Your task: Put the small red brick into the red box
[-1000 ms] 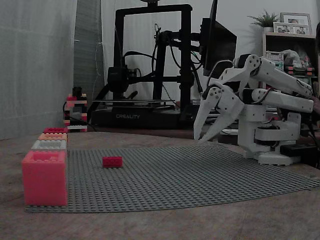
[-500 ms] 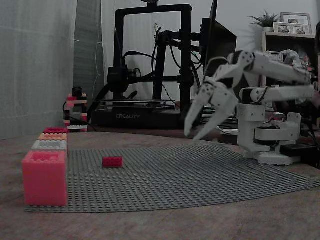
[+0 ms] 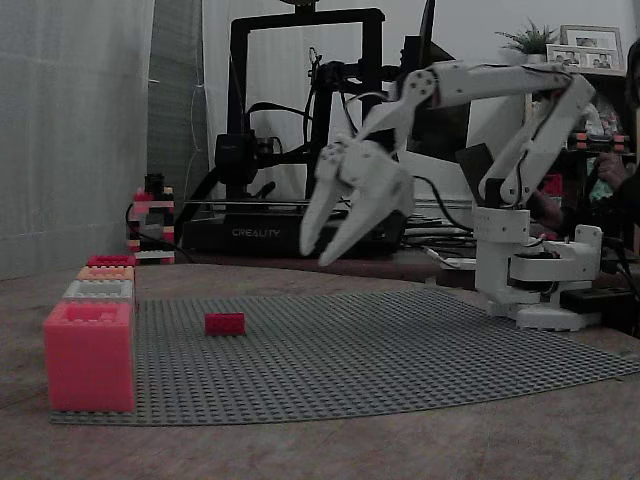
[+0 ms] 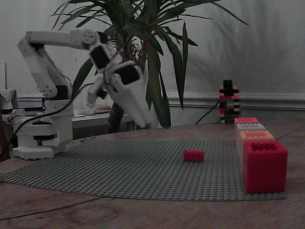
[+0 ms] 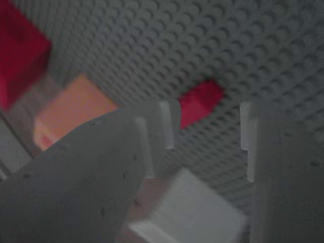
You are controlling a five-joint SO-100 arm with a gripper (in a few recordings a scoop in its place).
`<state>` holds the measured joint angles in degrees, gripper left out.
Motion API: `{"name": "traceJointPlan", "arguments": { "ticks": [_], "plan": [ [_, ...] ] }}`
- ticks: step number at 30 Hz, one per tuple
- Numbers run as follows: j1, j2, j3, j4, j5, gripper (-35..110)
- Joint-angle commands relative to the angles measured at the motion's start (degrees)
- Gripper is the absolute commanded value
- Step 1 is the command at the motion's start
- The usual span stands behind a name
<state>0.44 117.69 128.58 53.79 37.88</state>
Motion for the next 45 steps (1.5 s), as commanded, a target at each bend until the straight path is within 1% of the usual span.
{"name": "traceJointPlan", "arguments": {
  "ticks": [1, 6, 8, 11, 30, 45],
  "plan": [
    [1.1, -7.6, -9.2, -2.1, 5.4, 13],
    [0.7, -14.0, -13.0, -7.1, 9.3, 18],
    [0.4, -15.1, -13.4, -10.1, 10.4, 18],
    [-0.7, -17.0, -14.8, -11.4, 11.9, 18],
    [-4.9, -29.7, -24.3, -9.4, 17.2, 21],
    [-5.0, -40.0, -33.6, -6.2, 19.4, 21]
  ]
}}
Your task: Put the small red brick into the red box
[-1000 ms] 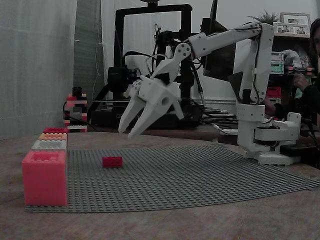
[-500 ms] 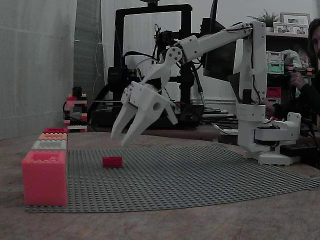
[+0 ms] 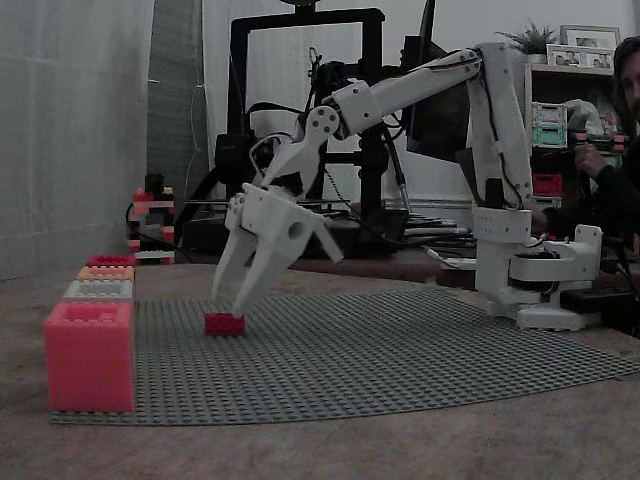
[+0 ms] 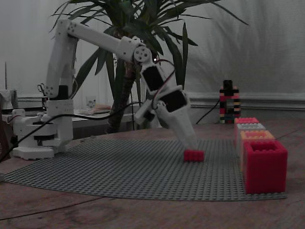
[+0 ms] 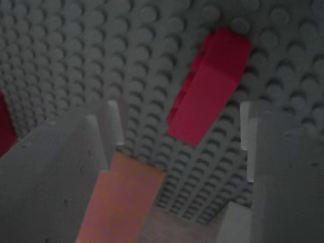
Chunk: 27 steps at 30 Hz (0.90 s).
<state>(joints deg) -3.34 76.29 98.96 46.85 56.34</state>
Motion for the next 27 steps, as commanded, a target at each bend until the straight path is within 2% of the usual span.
{"name": "traceJointPlan", "arguments": {
  "ticks": [1, 20, 27],
  "plan": [
    [-1.2, 1.2, -4.0, 0.7, 1.1, 21],
    [-1.2, -0.8, -5.7, 1.6, 5.6, 21],
    [-0.7, -1.2, -5.9, 1.2, 5.7, 14]
  ]
}}
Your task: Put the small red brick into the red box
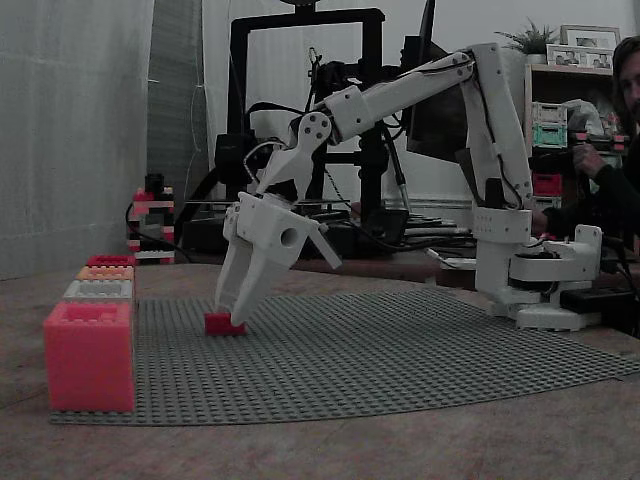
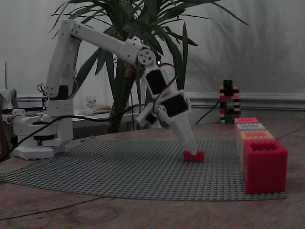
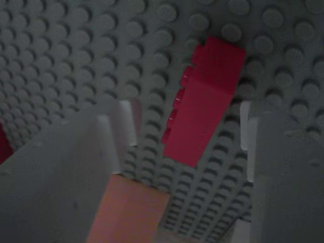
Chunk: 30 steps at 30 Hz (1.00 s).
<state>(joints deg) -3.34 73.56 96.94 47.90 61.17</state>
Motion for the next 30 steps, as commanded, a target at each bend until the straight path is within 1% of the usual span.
{"name": "traceJointPlan", "arguments": {
  "ticks": [1, 3, 8, 13, 23, 30],
  "plan": [
    [-0.4, 1.5, -3.9, 0.1, 1.0, 13],
    [0.1, 1.2, -3.9, -0.3, 1.2, 11],
    [0.6, 0.2, -5.0, 0.6, 1.8, 15],
    [1.0, -0.8, -5.9, 1.0, 1.9, 14],
    [1.1, -1.5, -6.6, 0.9, 1.1, 6],
    [1.3, -2.7, -8.0, 1.8, 1.1, 4]
  ]
}}
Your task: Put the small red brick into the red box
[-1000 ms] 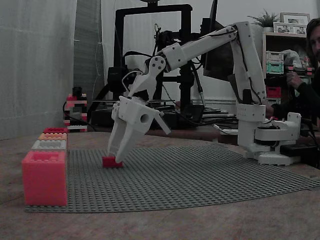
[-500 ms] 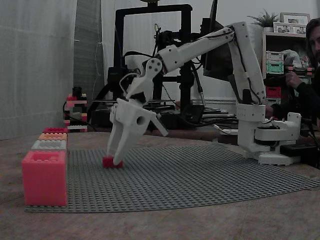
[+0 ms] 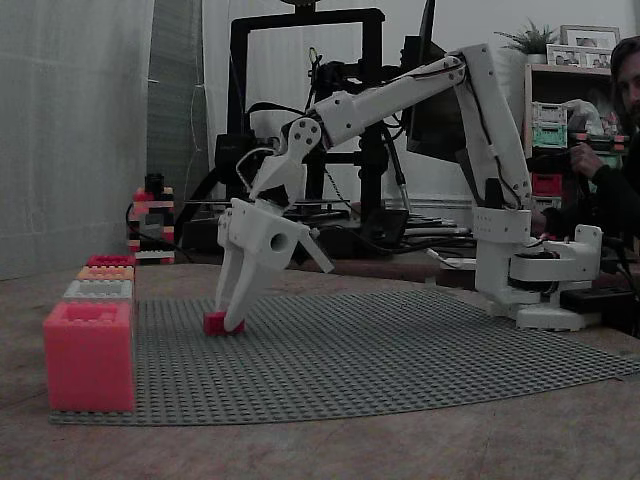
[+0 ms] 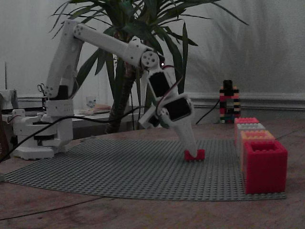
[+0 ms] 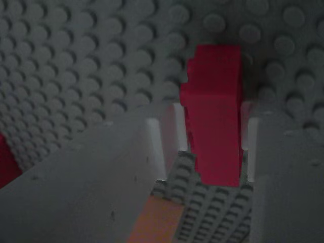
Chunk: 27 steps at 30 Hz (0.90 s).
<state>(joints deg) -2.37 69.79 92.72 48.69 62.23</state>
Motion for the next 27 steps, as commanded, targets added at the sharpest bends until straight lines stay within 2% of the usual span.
{"name": "traceJointPlan", "arguments": {
  "ticks": [1, 10, 14, 27],
  "plan": [
    [0.4, 0.8, -4.1, 1.4, 0.1, 4],
    [0.4, 1.4, -4.7, 1.4, -2.2, 0],
    [0.1, 4.7, -4.9, 0.5, -6.8, 0],
    [4.7, 9.0, -17.8, -1.1, -41.5, 0]
  ]
}}
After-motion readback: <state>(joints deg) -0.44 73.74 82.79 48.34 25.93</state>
